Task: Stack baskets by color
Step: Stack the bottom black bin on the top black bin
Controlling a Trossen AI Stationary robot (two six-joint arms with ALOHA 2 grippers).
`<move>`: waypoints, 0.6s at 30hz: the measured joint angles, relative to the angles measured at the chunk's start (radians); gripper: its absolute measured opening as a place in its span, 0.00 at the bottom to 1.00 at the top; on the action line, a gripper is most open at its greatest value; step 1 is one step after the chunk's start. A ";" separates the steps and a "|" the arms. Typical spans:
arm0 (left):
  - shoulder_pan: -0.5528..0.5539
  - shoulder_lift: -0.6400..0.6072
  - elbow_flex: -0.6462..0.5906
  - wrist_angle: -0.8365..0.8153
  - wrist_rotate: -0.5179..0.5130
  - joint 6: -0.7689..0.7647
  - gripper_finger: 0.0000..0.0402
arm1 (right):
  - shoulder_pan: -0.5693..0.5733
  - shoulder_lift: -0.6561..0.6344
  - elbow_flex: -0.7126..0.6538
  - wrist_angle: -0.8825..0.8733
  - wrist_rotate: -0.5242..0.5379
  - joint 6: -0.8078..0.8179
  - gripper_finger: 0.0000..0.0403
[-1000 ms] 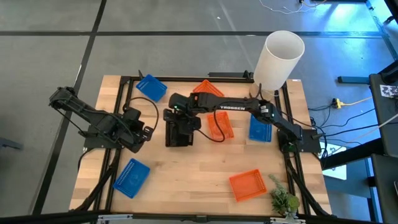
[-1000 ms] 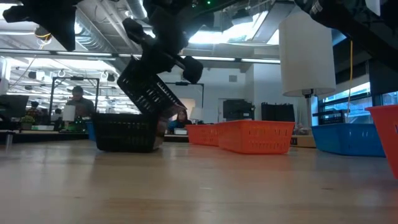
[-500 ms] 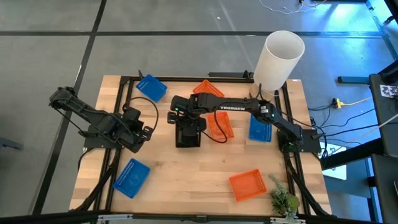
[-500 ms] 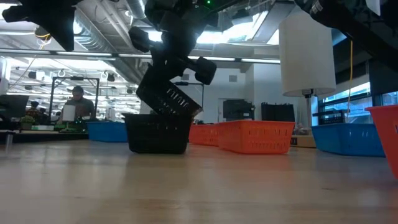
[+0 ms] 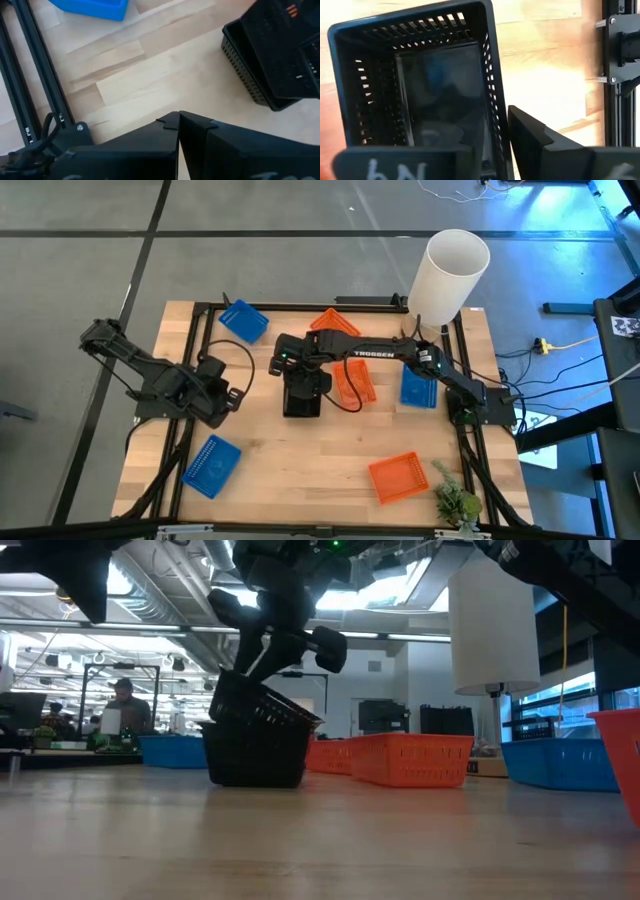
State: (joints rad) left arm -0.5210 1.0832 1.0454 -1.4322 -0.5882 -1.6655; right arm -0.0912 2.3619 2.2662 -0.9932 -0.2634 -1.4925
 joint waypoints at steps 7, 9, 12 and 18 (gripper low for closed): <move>-0.011 0.000 0.000 -0.005 0.000 0.000 0.00 | 0.041 -0.032 0.000 -0.023 0.084 0.008 0.24; -0.011 0.000 0.000 -0.018 0.000 0.000 0.00 | 0.056 -0.055 0.000 -0.024 0.117 0.058 0.24; -0.011 0.000 0.000 -0.032 0.019 0.001 0.00 | 0.071 -0.095 0.000 -0.041 0.107 0.153 0.24; -0.035 0.000 0.000 -0.042 0.083 0.034 0.00 | 0.107 -0.170 0.004 -0.031 0.067 0.391 0.24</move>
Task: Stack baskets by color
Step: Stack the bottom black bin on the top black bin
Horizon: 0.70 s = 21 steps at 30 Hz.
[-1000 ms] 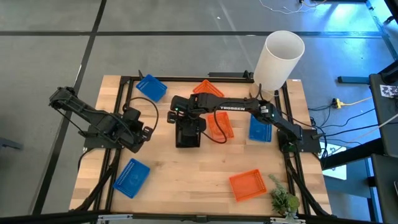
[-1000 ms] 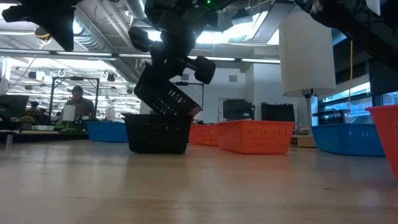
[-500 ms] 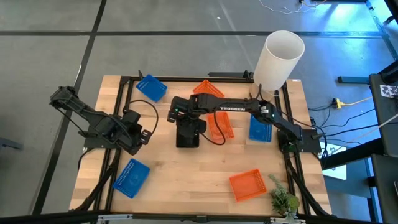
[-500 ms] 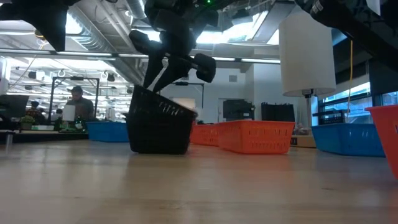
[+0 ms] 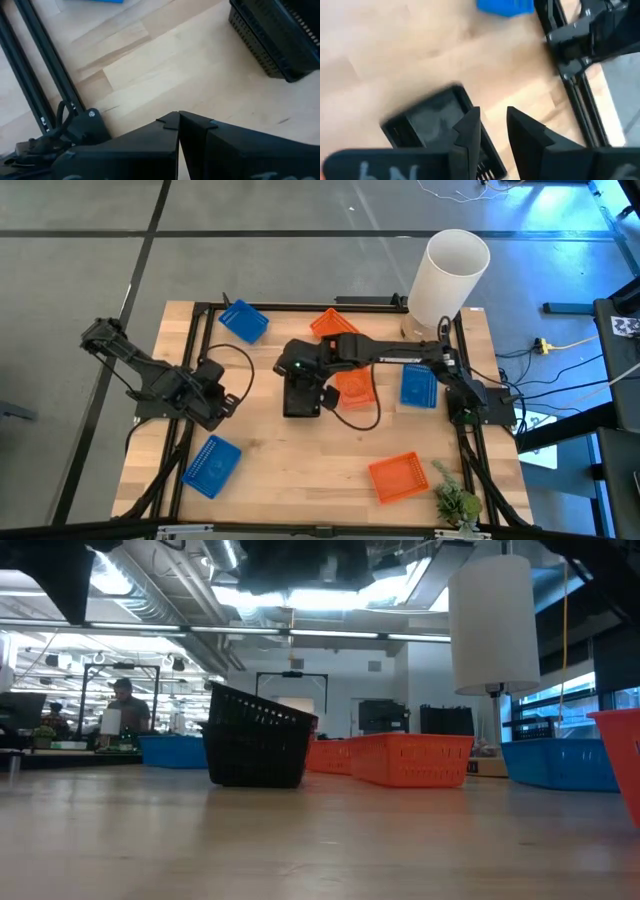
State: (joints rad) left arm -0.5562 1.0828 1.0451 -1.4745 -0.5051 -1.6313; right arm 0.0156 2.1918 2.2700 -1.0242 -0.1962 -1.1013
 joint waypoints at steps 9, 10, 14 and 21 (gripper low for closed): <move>-0.031 0.000 0.000 -0.003 -0.009 -0.006 0.00 | -0.026 0.079 -0.003 0.103 -0.028 0.201 0.07; -0.033 0.000 0.000 -0.003 -0.009 -0.008 0.00 | -0.032 0.089 -0.003 0.114 -0.036 0.202 0.04; -0.041 0.000 0.000 -0.003 -0.009 -0.012 0.00 | -0.052 0.129 -0.003 0.166 -0.057 0.206 0.01; -0.041 0.000 0.000 -0.003 -0.009 -0.016 0.00 | -0.081 0.207 -0.003 0.168 -0.068 0.210 0.00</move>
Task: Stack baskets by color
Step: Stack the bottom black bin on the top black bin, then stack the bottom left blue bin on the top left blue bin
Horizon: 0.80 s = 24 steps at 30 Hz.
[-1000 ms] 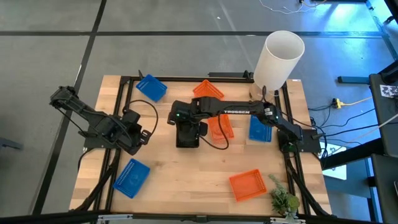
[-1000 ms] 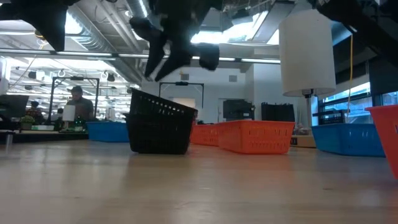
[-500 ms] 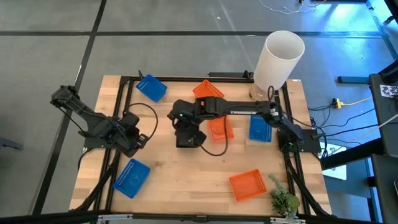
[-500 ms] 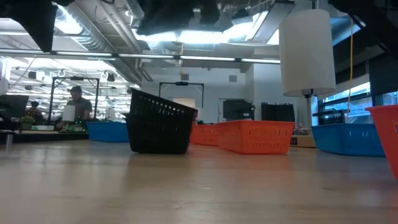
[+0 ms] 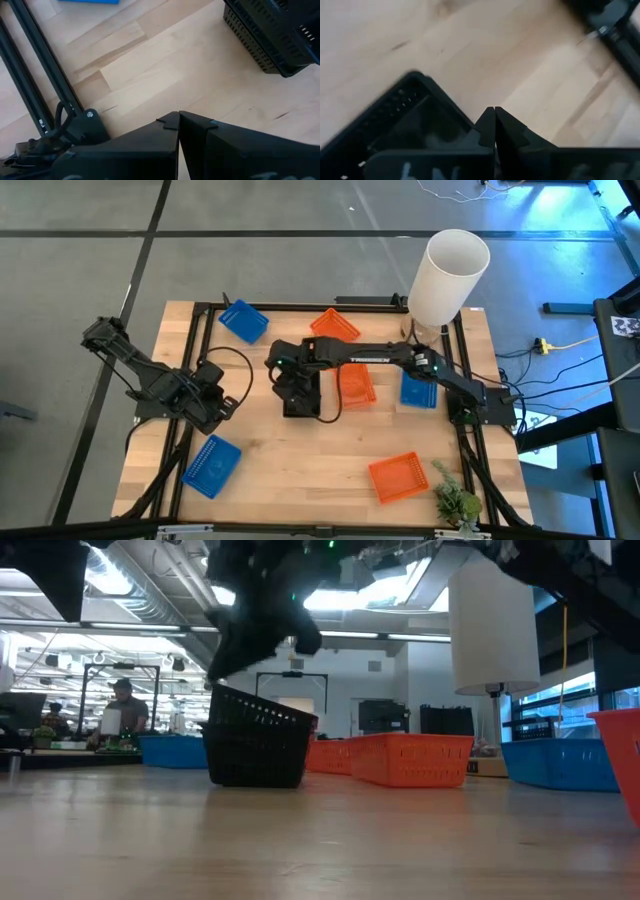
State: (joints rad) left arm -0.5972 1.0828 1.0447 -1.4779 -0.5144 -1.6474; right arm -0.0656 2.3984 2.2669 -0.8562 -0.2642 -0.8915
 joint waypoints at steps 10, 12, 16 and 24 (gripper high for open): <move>0.000 0.000 0.000 -0.003 0.030 0.000 0.00 | -0.017 0.041 -0.003 -0.006 0.016 -0.007 0.00; 0.000 0.000 0.000 -0.003 0.081 0.000 0.00 | -0.009 0.004 0.002 -0.012 0.047 0.000 0.00; -0.004 0.000 0.000 0.001 0.238 0.002 0.00 | 0.021 -0.087 0.038 -0.079 0.068 0.078 0.00; -0.081 0.001 0.000 0.117 0.456 0.193 0.00 | 0.095 -0.240 0.085 -0.183 0.086 0.156 0.00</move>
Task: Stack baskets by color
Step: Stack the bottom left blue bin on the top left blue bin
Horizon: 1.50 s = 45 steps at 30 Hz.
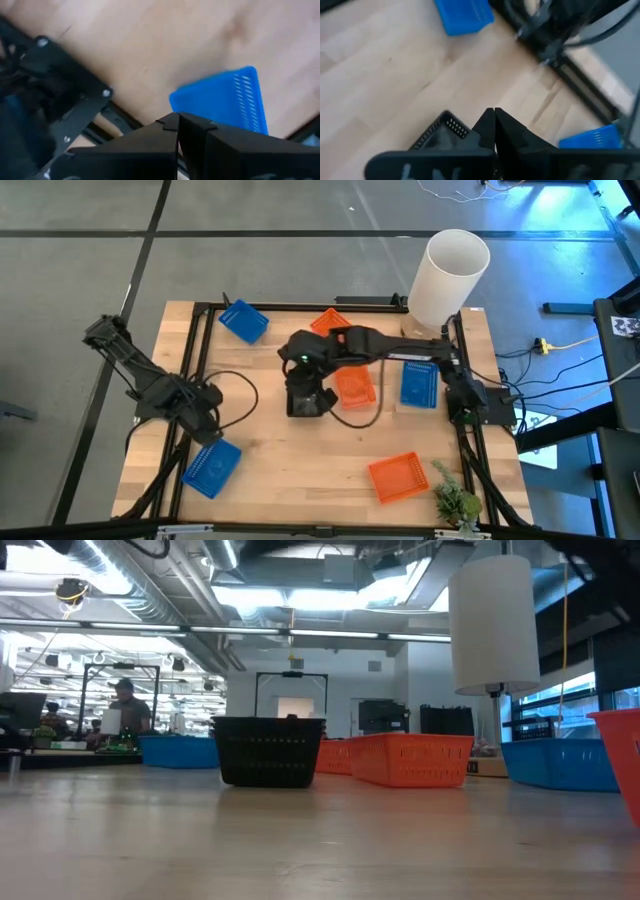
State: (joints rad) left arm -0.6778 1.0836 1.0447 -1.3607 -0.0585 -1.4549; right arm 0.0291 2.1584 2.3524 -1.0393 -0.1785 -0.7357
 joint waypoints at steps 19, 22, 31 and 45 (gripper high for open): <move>-0.017 0.010 0.000 0.214 -0.062 0.304 0.17 | 0.117 -0.115 0.001 -0.034 0.180 0.193 0.00; -0.025 0.027 0.000 0.218 -0.131 0.485 0.19 | 0.129 -0.116 0.001 -0.047 0.181 0.289 0.00; -0.105 0.129 0.000 0.222 -0.159 0.798 0.19 | 0.162 -0.133 0.003 -0.144 -0.031 0.455 0.00; -0.187 0.296 -0.112 0.345 -0.214 0.831 0.19 | 0.213 -0.133 0.003 -0.172 -0.051 0.467 0.00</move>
State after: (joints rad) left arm -0.8652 1.3799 0.9331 -1.0154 -0.2725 -0.6234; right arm 0.2419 2.0251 2.3550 -1.2111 -0.2296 -0.2691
